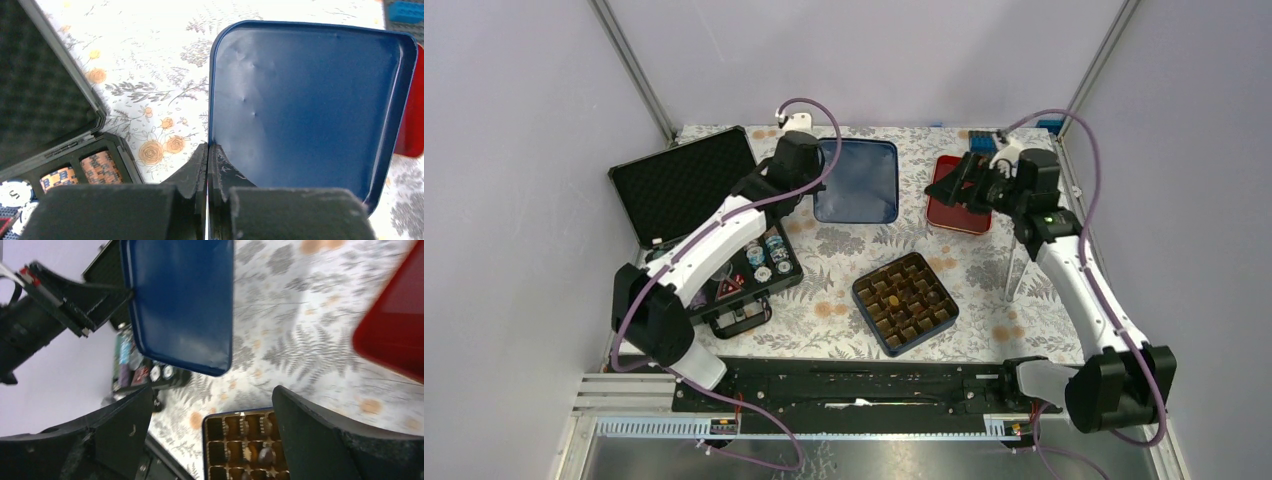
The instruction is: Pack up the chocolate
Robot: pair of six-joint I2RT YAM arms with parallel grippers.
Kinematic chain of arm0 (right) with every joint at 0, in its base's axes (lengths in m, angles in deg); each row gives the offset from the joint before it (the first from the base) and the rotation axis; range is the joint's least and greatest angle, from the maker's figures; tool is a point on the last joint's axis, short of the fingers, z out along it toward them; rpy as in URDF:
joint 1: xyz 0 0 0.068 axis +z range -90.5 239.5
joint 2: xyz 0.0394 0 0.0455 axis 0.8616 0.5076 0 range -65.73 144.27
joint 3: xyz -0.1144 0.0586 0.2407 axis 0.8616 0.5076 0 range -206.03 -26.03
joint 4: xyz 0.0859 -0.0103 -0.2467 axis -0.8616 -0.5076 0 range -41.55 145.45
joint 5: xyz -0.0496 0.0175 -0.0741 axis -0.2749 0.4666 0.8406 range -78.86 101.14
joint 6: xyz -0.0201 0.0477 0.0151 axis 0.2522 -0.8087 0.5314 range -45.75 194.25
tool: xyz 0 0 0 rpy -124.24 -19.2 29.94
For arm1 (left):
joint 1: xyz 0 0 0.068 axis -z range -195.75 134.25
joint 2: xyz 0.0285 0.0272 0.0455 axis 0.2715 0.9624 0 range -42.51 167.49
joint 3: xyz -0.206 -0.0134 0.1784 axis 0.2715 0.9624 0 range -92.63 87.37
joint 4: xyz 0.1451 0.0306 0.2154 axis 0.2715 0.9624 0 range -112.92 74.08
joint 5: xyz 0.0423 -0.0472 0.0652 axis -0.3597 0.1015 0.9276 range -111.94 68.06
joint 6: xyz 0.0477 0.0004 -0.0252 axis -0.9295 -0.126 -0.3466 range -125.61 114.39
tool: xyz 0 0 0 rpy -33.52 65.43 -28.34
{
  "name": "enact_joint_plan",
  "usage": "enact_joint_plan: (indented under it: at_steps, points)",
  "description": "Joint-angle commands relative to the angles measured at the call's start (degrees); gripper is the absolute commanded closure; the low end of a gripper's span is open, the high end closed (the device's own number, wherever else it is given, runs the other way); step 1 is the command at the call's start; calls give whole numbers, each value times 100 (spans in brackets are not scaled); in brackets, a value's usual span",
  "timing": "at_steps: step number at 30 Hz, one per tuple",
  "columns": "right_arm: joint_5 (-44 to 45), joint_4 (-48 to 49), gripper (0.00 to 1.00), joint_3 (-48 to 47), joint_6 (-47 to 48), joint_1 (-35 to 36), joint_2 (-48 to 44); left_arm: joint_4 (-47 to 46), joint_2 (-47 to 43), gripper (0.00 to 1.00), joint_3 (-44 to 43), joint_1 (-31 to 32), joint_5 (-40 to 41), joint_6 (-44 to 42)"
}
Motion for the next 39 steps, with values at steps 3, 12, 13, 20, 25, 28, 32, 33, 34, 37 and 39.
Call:
enact_joint_plan:
  at_steps: [3,12,13,20,25,28,32,33,34,37,39]
  points:
    - [-1436,1800,4,548,-612,299,524,89,-266,100,-373,-17,-1186,-514]
    - [-2006,2385,4,712,-723,347,832,338,-608,100,-450,-34,-2659,-612]
    - [-2020,2467,4,727,-750,351,860,336,-623,100,-455,-42,-2752,-609]
    - [-2093,2565,8,800,-756,372,1002,360,-796,100,-439,-83,-3164,-552]
    - [-2319,2950,38,904,-1121,400,912,352,-839,100,-420,-123,-3343,-538]
    - [-2411,3531,58,1028,-1680,400,804,352,-817,100,-432,-123,-3419,-533]
    - [-2293,3455,92,986,-1772,409,581,536,-744,80,-613,-123,-3335,-520]
    - [-2211,3166,99,886,-1585,418,482,669,-704,58,-720,-127,-3242,-532]
    - [-2072,2744,100,778,-1245,430,379,846,-664,32,-868,-136,-3140,-548]
    - [-1105,977,100,389,93,708,65,1454,-594,1,-1371,-232,-2853,-614]
    - [190,274,100,261,1050,1161,-113,1635,-640,1,-1525,-566,-3483,-498]
